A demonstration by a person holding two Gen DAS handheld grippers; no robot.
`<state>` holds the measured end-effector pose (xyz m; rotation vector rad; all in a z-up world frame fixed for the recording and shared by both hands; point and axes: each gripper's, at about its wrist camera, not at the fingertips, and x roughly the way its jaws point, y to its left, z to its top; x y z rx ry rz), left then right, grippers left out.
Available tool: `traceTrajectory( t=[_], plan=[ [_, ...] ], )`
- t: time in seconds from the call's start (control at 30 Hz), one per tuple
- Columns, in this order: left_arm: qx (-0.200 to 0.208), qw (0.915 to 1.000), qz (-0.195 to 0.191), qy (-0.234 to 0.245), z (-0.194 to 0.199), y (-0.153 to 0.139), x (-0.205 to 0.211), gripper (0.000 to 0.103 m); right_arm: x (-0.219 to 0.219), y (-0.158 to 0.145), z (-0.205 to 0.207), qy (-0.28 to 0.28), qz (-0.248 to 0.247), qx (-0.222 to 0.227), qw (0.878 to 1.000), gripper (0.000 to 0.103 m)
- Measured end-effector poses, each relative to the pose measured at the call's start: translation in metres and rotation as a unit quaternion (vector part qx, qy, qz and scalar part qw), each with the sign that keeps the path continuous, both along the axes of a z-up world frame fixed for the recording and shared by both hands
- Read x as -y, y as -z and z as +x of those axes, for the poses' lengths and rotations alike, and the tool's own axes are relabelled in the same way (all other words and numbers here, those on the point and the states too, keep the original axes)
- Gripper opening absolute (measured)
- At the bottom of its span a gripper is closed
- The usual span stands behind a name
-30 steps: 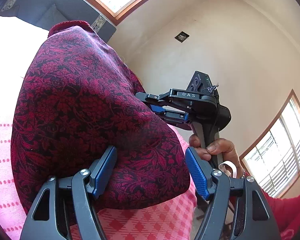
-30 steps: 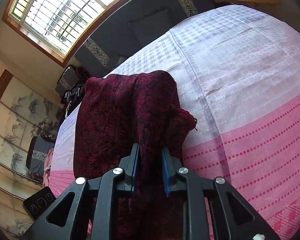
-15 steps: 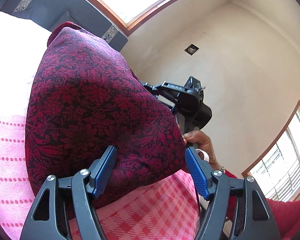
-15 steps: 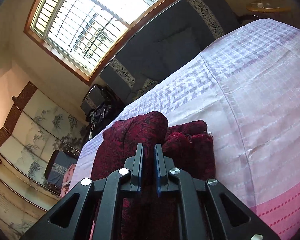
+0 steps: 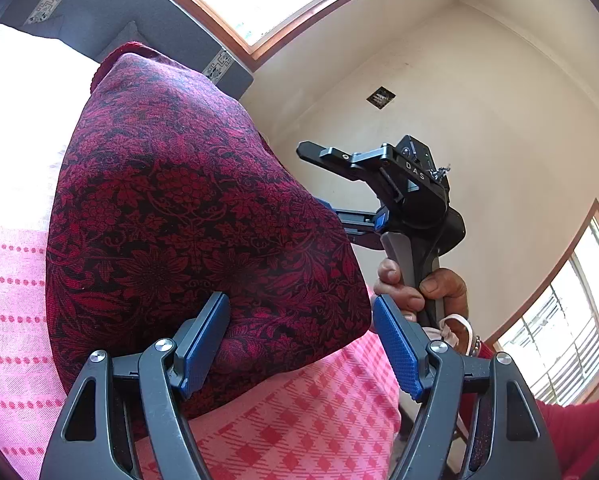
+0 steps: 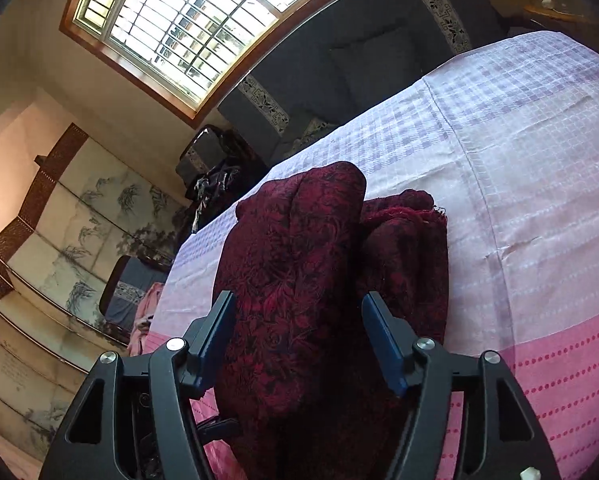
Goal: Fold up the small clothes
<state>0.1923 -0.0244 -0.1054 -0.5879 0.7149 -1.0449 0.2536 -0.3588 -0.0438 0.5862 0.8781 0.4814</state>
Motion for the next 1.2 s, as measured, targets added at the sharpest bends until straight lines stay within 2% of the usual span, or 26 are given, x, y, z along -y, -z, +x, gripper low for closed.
traceTrajectory(
  t=[0.03,0.07,0.1,0.13,0.2,0.27,0.33,0.4,0.5,0.57,0.73,0.83,0.9,0.97,1.03,1.07,1.2],
  plan=[
    [0.0,1.0,0.0,-0.001,0.0,0.0,0.0,0.074,-0.009,0.002,0.004,-0.002,-0.02,-0.006,1.0,0.054],
    [0.001,1.0,0.0,-0.003,0.0,0.0,-0.001,0.074,-0.017,0.003,0.008,-0.005,-0.043,-0.013,0.999,0.027],
    [0.001,1.0,0.0,-0.006,0.0,-0.001,-0.002,0.074,-0.022,0.003,0.011,-0.005,-0.055,-0.015,0.998,0.015],
    [0.002,1.0,-0.002,-0.007,-0.001,-0.001,-0.002,0.074,-0.023,-0.003,0.007,0.003,-0.057,0.001,0.998,0.015],
    [0.001,1.0,-0.007,-0.007,0.0,-0.001,-0.004,0.074,-0.018,-0.028,-0.011,0.017,-0.055,0.061,0.996,0.013],
    [-0.001,0.9999,-0.01,-0.003,0.0,0.0,-0.003,0.074,-0.008,-0.043,-0.037,0.035,-0.052,0.103,0.993,0.012],
    [-0.002,1.0,-0.006,0.004,0.0,0.002,-0.001,0.075,0.001,-0.035,-0.053,0.052,-0.071,0.111,0.99,0.012],
    [-0.001,1.0,0.001,0.009,-0.001,0.001,0.003,0.077,0.016,-0.006,-0.053,0.064,-0.068,0.079,0.992,0.012],
    [0.0,0.9999,0.003,0.015,-0.002,0.001,0.004,0.077,0.042,0.033,-0.055,0.086,-0.014,0.048,0.995,0.012],
    [-0.001,0.9999,0.005,0.016,-0.002,0.002,0.005,0.077,0.049,0.044,-0.059,0.091,0.007,0.046,0.995,0.012],
    [-0.002,0.9998,0.006,0.017,-0.001,0.001,0.005,0.079,0.049,0.047,-0.059,0.087,0.01,0.045,0.995,0.013],
    [-0.002,0.9998,0.009,0.017,0.001,-0.005,0.007,0.079,0.041,0.041,-0.057,0.087,-0.025,0.045,0.995,0.018],
    [-0.003,0.9998,0.009,0.017,0.0,-0.004,0.007,0.079,0.032,0.036,-0.055,0.089,-0.062,0.042,0.993,0.026],
    [-0.004,0.9998,0.007,0.016,-0.001,-0.004,0.006,0.079,0.029,0.032,-0.054,0.092,-0.08,0.042,0.992,0.027],
    [-0.004,0.9998,0.007,0.016,-0.001,-0.004,0.006,0.079,0.026,0.029,-0.053,0.102,-0.111,0.039,0.988,0.037],
    [-0.004,0.9998,0.007,0.016,-0.002,-0.004,0.006,0.08,0.026,0.028,-0.054,0.103,-0.116,0.041,0.987,0.042],
    [-0.004,0.9998,0.008,0.016,-0.005,-0.004,0.008,0.08,0.028,0.033,-0.053,0.106,-0.124,0.023,0.986,0.047]
  ],
)
